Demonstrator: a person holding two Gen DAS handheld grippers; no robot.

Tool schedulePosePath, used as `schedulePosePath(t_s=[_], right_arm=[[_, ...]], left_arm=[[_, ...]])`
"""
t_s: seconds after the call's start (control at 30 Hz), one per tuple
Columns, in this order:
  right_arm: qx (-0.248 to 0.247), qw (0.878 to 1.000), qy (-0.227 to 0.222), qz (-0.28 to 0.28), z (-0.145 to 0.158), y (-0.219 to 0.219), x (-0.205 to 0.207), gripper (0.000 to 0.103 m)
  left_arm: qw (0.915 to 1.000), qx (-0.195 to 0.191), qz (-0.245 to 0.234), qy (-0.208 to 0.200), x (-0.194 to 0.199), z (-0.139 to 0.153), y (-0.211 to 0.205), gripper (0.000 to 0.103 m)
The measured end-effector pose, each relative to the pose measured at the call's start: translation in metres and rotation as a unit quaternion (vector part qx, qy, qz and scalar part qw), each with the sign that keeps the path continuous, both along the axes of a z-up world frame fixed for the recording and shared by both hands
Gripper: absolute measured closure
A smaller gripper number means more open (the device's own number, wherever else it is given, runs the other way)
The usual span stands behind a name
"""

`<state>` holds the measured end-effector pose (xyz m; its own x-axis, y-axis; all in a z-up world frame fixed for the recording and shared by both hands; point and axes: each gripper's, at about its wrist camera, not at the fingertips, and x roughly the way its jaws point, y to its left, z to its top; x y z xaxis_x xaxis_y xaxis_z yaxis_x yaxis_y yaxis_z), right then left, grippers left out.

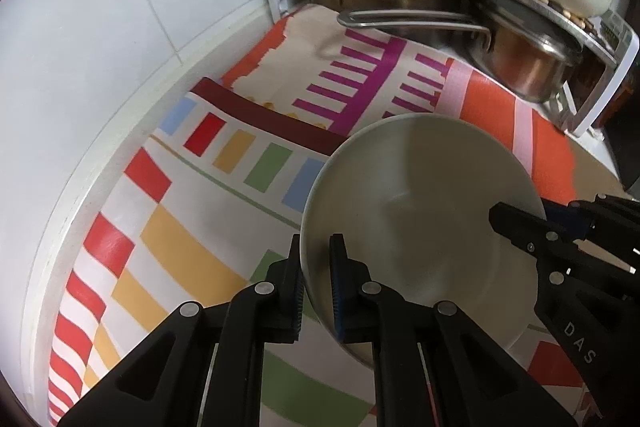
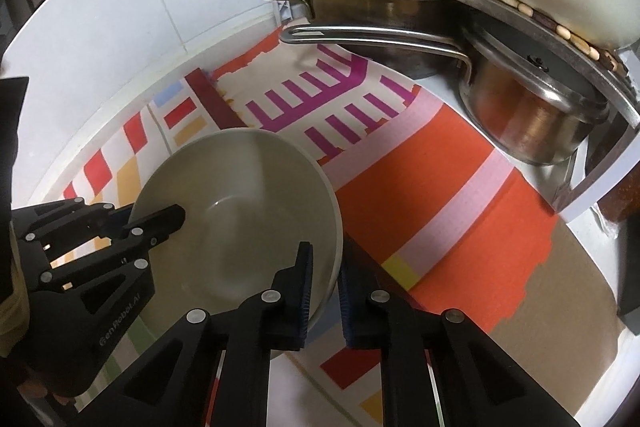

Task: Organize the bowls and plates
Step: 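Lift and carry the white bowl over the stacked bowls with both grippers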

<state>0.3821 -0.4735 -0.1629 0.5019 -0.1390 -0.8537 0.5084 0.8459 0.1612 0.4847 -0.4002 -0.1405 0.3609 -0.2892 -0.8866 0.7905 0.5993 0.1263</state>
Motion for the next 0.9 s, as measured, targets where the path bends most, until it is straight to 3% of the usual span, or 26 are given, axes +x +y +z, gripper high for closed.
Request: schedulePosePath(t_s=[0.5, 0.9], right_arm=[[-0.022, 0.999, -0.032, 0.030, 0.051, 0.041, -0.026, 0.089], [-0.048, 0.994, -0.069, 0.070, 0.094, 0.089, -0.062, 0.089]], left_arm=[[0.9989, -0.029, 0.031, -0.021, -0.033, 0.055, 0.046, 0.090], [0.9934, -0.068, 0.087, -0.029, -0.069, 0.097, 0.111, 0.090]])
